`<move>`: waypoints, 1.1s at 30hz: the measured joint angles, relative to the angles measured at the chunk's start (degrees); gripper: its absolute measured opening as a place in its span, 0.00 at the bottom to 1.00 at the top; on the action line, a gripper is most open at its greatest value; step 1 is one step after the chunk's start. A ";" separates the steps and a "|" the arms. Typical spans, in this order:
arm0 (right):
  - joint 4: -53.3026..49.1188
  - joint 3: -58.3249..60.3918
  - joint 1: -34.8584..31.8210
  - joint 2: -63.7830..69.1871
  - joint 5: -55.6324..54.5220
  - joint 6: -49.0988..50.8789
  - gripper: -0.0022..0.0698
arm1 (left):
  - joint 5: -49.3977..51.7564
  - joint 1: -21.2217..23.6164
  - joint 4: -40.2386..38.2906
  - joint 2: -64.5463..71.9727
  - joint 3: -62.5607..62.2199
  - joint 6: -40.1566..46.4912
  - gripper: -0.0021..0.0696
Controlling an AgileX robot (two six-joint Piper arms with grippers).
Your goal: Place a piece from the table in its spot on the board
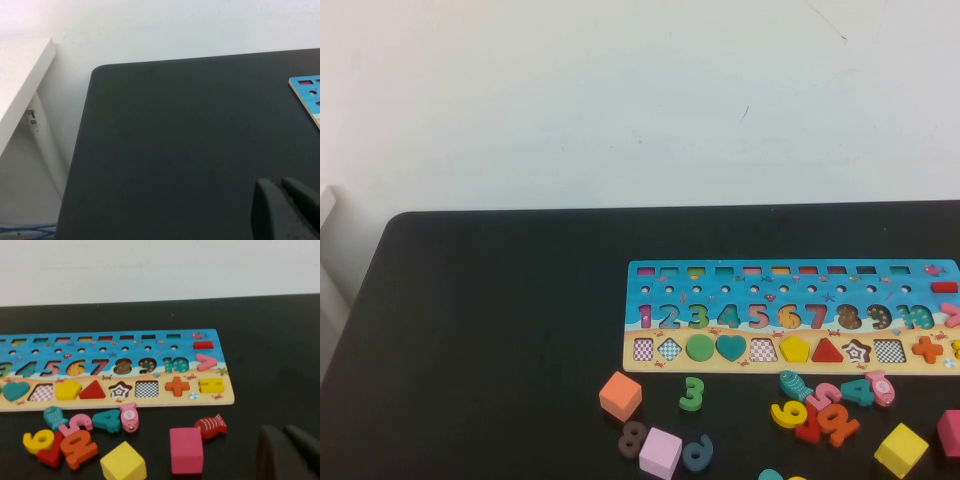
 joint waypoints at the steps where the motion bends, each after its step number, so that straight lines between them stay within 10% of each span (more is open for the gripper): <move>1: 0.00 0.00 0.00 0.00 0.11 0.17 0.06 | 0.00 0.00 0.00 0.00 0.00 0.00 0.03; 33: 0.00 0.00 0.00 0.00 0.24 -0.18 0.06 | 0.10 0.00 0.00 0.00 0.00 -0.13 0.03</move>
